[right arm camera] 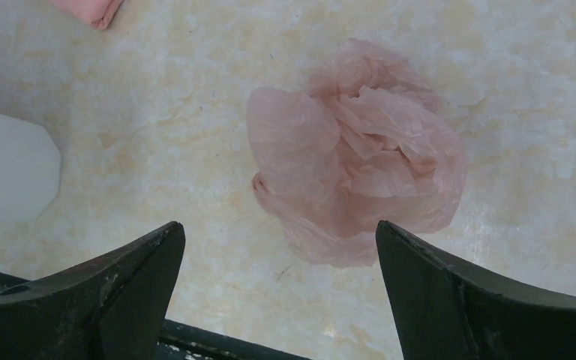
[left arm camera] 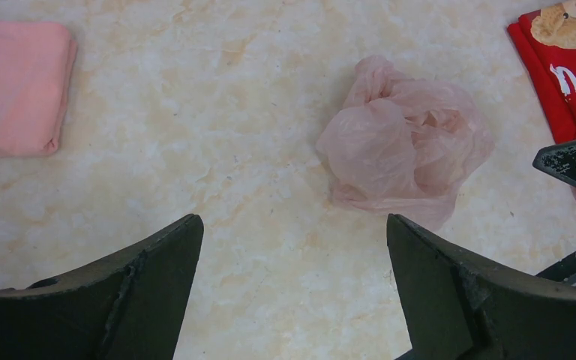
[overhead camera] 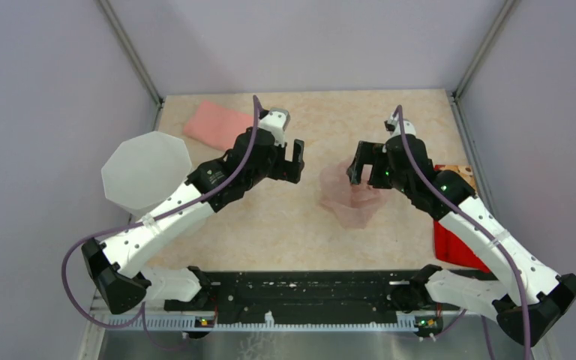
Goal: Put the trash bags into the trash bin
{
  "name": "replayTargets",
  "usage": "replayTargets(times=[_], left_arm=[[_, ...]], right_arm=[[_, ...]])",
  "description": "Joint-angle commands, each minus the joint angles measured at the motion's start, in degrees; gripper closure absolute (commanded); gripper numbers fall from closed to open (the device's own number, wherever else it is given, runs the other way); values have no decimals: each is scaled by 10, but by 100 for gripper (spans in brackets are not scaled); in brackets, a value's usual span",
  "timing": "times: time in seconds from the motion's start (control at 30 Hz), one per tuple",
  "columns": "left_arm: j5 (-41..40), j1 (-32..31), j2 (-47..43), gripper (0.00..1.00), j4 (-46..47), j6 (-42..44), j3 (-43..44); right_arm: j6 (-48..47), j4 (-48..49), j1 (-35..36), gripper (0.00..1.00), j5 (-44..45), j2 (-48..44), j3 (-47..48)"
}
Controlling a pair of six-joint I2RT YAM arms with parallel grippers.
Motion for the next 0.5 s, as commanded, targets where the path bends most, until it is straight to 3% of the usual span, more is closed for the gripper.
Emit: replayTargets(times=[0.0, 0.47], left_arm=[[3, 0, -4, 1, 7, 6, 27], [70, 0, 1, 1, 13, -6, -3]], right_arm=[[-12, -2, -3, 1, -6, -1, 7], [-7, 66, 10, 1, -86, 44, -67]])
